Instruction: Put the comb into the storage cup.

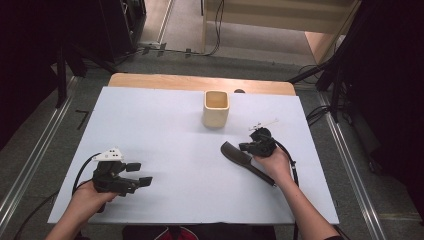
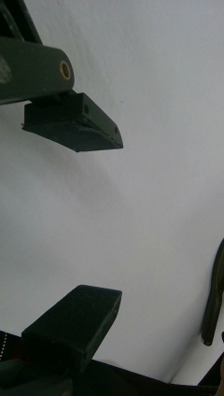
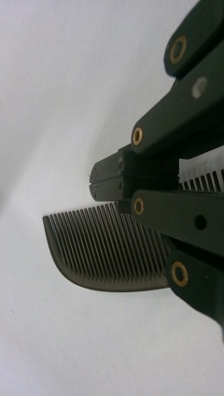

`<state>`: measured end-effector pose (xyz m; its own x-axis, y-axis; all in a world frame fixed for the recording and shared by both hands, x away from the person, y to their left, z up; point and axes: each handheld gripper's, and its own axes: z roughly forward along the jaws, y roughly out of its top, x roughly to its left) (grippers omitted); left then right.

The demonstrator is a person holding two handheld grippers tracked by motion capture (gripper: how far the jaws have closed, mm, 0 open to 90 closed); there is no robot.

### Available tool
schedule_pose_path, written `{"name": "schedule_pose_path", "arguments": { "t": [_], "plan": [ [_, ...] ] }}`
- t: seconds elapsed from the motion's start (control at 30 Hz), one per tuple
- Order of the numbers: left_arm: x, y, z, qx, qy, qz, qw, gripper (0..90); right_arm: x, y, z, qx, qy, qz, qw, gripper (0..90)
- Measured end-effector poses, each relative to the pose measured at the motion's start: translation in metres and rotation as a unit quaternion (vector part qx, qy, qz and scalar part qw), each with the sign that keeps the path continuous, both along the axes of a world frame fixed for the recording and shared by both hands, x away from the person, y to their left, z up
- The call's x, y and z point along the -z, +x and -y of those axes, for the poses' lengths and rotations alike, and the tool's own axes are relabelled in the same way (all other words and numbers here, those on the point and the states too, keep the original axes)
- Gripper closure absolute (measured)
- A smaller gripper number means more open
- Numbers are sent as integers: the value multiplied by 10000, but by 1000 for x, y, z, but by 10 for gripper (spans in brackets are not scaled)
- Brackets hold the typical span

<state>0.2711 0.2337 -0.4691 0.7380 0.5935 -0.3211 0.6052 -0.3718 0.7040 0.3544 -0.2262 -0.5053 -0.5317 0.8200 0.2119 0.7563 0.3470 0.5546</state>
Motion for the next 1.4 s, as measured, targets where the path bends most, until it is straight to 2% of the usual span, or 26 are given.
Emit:
{"name": "schedule_pose_path", "arguments": {
  "t": [0.27,0.37,0.4,0.47,0.63,0.67,0.7,0.77,0.87,1.03,1.3,1.4],
  "plan": [
    [0,0,0,10,8,-1,10000,240,0,0,-4,-90,-2,2,10000,876],
    [0,0,0,-6,-14,-2,10000,241,-2,0,-2,-85,-46,71,9999,875],
    [0,0,-1,-9,-12,3,10000,241,-6,-1,0,-71,14,181,9998,824],
    [-1,0,-1,-19,0,5,10000,241,-8,-2,2,-84,80,235,9997,810],
    [-1,0,-1,-21,-3,19,10000,240,-24,-11,6,-192,424,506,9976,635],
    [-1,0,-1,-19,-3,19,10000,241,-27,-14,7,-233,507,562,9969,576],
    [-1,0,-1,-21,-2,18,10000,241,-30,-16,8,-322,732,539,9953,497],
    [-1,-1,-1,-16,1,16,10000,241,-31,-17,9,-344,816,510,9948,470],
    [-1,-1,-1,-12,-19,18,10000,241,-38,-26,11,-457,1029,581,9919,351],
    [-1,0,-1,-18,-24,17,10000,241,-42,-39,13,-521,1142,695,9897,307],
    [-1,-1,-1,-23,-4,16,10000,241,-43,-57,15,-625,1186,788,9878,277],
    [-1,-1,-1,-27,-8,12,10000,241,-43,-63,14,-649,1156,768,9882,276]
  ]
}}
